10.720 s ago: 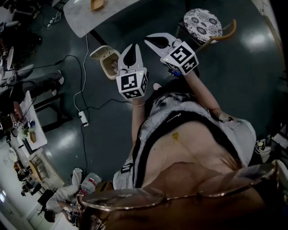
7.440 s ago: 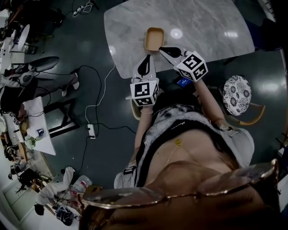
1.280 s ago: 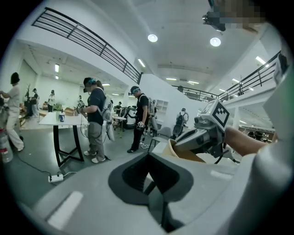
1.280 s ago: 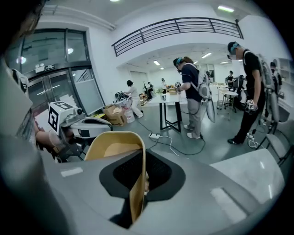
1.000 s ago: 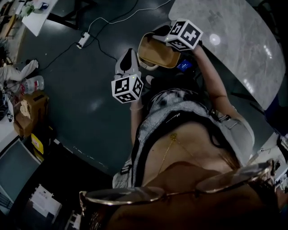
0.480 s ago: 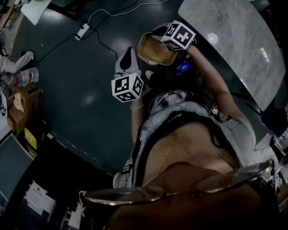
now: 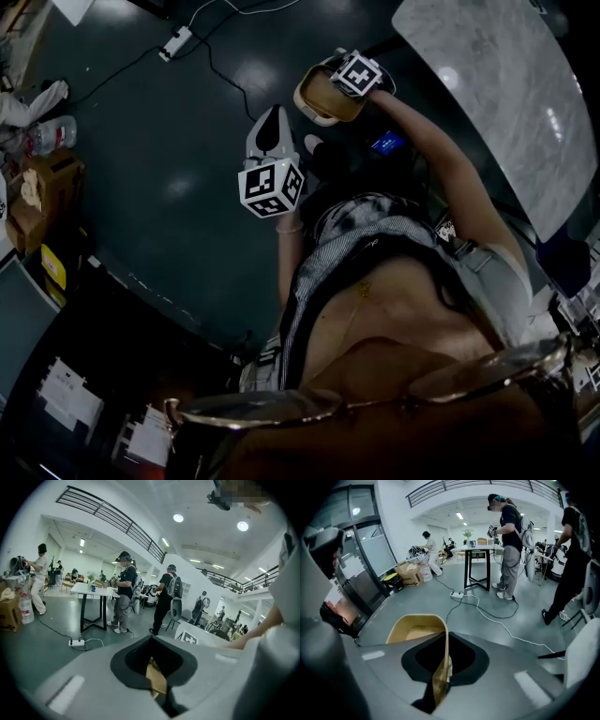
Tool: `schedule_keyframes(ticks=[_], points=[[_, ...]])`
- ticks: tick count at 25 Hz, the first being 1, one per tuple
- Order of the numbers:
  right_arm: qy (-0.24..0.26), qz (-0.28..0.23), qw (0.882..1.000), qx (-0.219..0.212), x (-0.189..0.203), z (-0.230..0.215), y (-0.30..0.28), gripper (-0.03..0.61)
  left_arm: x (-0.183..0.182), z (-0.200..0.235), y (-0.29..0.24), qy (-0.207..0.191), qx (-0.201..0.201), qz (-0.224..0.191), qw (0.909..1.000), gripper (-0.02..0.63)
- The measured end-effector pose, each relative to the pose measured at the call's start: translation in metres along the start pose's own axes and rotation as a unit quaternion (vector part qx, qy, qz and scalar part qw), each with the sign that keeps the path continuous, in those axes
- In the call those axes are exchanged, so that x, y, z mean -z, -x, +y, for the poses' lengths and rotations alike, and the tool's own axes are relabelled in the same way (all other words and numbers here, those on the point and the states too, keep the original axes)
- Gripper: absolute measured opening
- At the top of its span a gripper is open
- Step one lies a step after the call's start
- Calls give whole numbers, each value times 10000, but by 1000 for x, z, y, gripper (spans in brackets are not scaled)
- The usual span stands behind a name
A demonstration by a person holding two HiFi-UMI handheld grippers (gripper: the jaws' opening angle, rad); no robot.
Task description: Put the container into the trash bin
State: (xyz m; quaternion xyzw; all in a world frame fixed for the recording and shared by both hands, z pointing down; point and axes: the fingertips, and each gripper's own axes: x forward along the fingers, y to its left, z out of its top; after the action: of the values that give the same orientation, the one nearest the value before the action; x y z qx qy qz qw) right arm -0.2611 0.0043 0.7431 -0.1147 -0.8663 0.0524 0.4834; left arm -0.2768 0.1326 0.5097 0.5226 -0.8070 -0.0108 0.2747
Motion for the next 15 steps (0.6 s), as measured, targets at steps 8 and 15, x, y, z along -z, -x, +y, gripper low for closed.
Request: schedule_keyframes(ticks=[8, 15], points=[[-884, 1096, 9848, 1016, 92, -38, -54, 38, 5, 27, 17, 231, -364, -46, 9991, 0], [-750, 911, 9879, 1008, 91, -39, -80, 38, 15, 42, 21, 323, -549, 29, 9980, 0]])
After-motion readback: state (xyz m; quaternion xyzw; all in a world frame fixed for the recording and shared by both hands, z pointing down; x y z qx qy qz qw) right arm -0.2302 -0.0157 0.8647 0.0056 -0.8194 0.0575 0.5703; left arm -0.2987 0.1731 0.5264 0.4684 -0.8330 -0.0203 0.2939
